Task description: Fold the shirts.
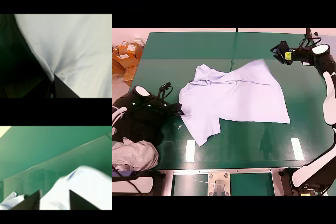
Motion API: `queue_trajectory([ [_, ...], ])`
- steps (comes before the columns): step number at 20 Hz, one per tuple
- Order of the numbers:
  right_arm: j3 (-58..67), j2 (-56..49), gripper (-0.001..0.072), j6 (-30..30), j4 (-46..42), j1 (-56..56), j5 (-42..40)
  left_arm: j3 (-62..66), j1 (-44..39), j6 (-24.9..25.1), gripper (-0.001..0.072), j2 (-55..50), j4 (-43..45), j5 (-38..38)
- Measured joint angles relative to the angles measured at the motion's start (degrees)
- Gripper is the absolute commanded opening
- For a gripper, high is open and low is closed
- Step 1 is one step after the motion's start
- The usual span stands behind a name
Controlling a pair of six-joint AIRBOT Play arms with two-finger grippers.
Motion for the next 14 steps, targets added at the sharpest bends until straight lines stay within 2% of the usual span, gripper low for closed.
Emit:
queue_trajectory([
  [3,2.2,-1.2,0.0018,1.0,0.2,-3.7,5.5,0.8,0.0,-0.1,0.0022,0.0,0.6,-0.8],
  [7,1.7,0.0,0.0017,-0.5,-0.1,-10.3,21.9,1.3,0.0,-0.2,0.0023,0.0,0.9,-1.4],
  [9,-4.2,4.1,0.0018,-2.1,-0.7,-13.7,27.1,1.4,0.0,-0.2,0.0023,0.0,0.9,-1.7],
  [11,-15.2,11.6,0.0022,-5.2,-1.0,-17.5,29.1,1.4,0.0,-0.2,0.0022,0.0,0.9,-2.1],
  [12,-21.0,15.4,0.0118,-6.7,-1.8,-19.3,29.7,1.4,0.0,-0.2,0.0023,0.0,0.9,-2.3],
  [13,-27.2,19.3,0.0410,-8.3,-2.3,-21.4,30.0,1.4,0.0,-0.2,0.0022,0.0,0.8,-2.3],
  [14,-32.5,22.3,0.0539,-9.5,-2.7,-23.1,30.1,1.4,0.0,-0.2,0.0023,0.0,0.5,-2.4],
])
